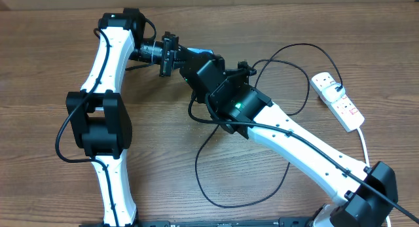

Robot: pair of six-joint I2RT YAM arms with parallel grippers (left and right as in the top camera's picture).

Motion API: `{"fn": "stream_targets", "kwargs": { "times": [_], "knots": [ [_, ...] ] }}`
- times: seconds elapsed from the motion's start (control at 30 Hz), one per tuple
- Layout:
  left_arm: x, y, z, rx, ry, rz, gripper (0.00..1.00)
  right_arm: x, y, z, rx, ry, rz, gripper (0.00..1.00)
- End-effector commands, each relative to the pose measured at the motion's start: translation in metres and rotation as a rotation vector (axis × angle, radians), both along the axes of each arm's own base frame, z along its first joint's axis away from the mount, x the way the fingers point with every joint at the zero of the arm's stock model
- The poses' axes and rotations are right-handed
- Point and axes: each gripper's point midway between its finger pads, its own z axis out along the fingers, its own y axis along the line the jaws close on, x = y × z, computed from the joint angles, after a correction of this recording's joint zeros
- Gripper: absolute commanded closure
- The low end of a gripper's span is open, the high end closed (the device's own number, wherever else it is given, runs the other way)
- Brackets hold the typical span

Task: Plug charger to phone and switch on socket
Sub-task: 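Release the right gripper and hold the phone upright with the left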

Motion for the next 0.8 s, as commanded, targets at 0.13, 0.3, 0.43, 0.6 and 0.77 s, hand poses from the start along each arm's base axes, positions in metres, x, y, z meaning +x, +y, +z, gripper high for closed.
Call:
{"fn": "stream_targets", "kwargs": {
  "times": [0.13,0.3,0.43,0.6,0.77],
  "knots": [
    [0.014,-0.001,0.004,-0.014,-0.149,-0.008,0.96,0.005,-0.014,0.042,-0.164,-0.140,0.124,0.00],
    [0.023,0.001,-0.005,0.037,-0.427,-0.065,0.96,0.009,-0.041,0.068,-0.534,-0.266,0.370,0.00],
    [0.021,0.007,-0.014,0.137,-0.504,-0.103,0.96,0.009,-0.079,0.065,-0.667,-0.215,0.434,0.00],
    [0.018,0.015,0.006,0.233,-0.661,-0.133,0.96,0.003,-0.120,0.021,-0.706,-0.014,0.556,0.00],
    [0.018,0.036,0.022,0.424,-0.740,-0.124,0.96,-0.009,-0.146,-0.020,-0.661,0.185,0.604,0.00]
  ]
}}
